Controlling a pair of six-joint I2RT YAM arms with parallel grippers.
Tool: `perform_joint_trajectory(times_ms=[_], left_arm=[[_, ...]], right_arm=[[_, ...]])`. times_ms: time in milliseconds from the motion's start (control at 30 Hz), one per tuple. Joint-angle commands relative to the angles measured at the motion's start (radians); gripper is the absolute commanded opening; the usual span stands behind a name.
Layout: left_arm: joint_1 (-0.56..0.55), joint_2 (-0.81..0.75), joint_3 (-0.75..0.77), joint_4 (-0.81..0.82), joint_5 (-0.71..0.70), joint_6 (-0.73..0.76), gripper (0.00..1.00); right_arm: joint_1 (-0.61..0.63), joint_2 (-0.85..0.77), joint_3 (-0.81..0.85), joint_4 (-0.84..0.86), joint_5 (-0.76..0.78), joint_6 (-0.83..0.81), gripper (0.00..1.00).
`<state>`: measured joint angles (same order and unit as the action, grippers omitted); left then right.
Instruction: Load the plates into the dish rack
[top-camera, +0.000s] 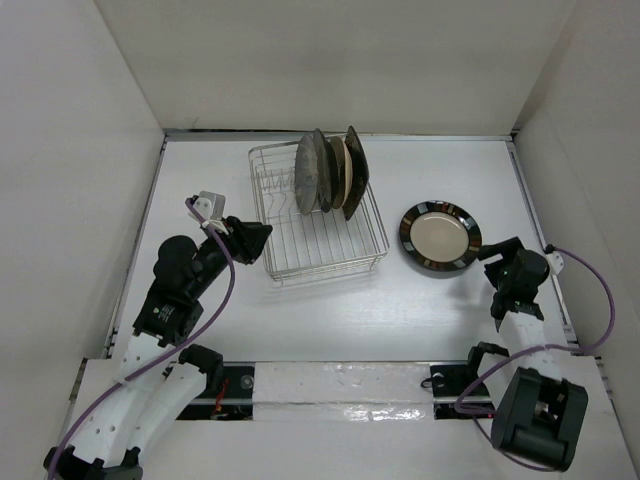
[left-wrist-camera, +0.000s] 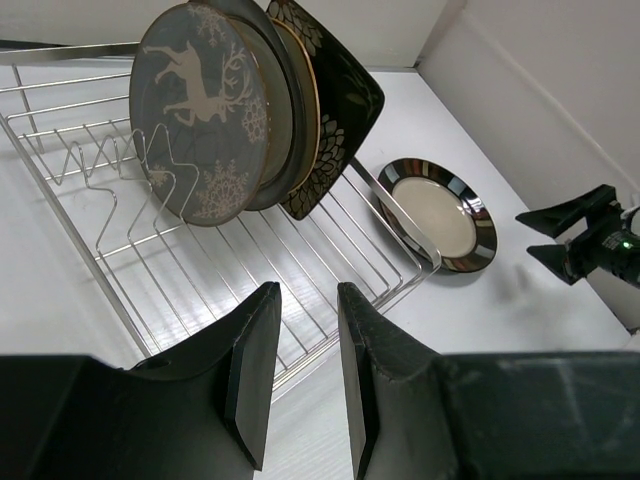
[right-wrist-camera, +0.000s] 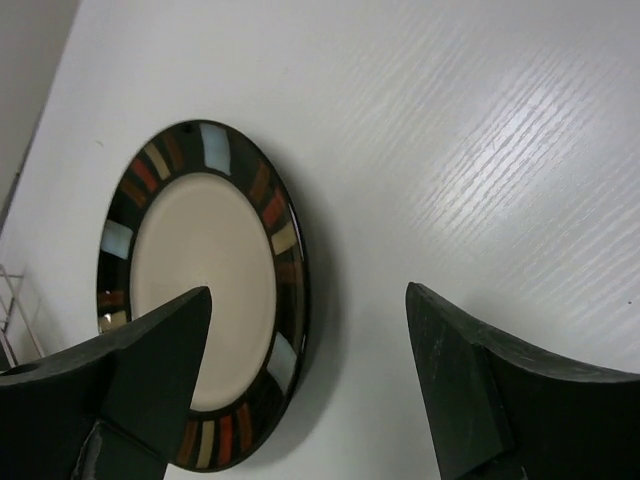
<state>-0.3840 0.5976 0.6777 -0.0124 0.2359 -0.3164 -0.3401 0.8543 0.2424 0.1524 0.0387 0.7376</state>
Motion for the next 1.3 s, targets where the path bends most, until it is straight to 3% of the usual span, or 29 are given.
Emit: perform_joint_trajectory(times_ms=[0,133,433,500,567,600,667,700,767,867,1000,1200,1267], left_arm=[[0.007,-0.016,0.008,0.058,0.013,-0.007,0.26],[0.007,-0.019,0.010,0.058,0.009,-0.007,0.26],[0.007,-0.016,0.011,0.057,0.011,-0.004,0.26],[0.007,-0.016,0.013,0.054,0.006,-0.004,0.27],[0.007,-0.015,0.013,0.051,0.002,-0.003,0.26],[0.007,-0.013,0.014,0.051,-0.001,-0.003,0.26],[0.007,-0.010,0.013,0.051,0.000,-0.003,0.26],[0.007,-0.006,0.014,0.052,0.000,-0.001,0.26],[0.007,-0.002,0.013,0.052,0.000,-0.001,0.26],[0.007,0.007,0.014,0.055,0.000,-0.001,0.26],[0.007,0.016,0.013,0.057,-0.001,-0.001,0.27],[0.016,0.024,0.019,0.054,-0.004,0.002,0.26],[0.016,0.024,0.019,0.052,-0.009,0.003,0.26]], right_arm=[[-0.036,0.168,0.076,0.074,-0.173,-0.049,0.83],[-0.048,0.362,0.126,0.151,-0.345,-0.073,0.79],[-0.048,0.649,0.117,0.428,-0.536,0.032,0.72],[-0.062,0.734,0.104,0.505,-0.588,0.089,0.54],[-0.071,0.776,0.103,0.579,-0.614,0.130,0.48],[-0.071,0.808,0.103,0.596,-0.620,0.140,0.36],[-0.071,0.828,0.100,0.637,-0.622,0.154,0.24],[-0.071,0.833,0.092,0.647,-0.609,0.164,0.09],[-0.071,0.832,0.077,0.696,-0.599,0.187,0.00],[-0.071,0.766,0.037,0.780,-0.577,0.227,0.00],[-0.057,0.548,0.038,0.728,-0.510,0.270,0.00],[0.110,0.059,0.243,0.331,-0.160,0.146,0.00],[0.206,-0.010,0.314,0.257,-0.045,0.111,0.00]])
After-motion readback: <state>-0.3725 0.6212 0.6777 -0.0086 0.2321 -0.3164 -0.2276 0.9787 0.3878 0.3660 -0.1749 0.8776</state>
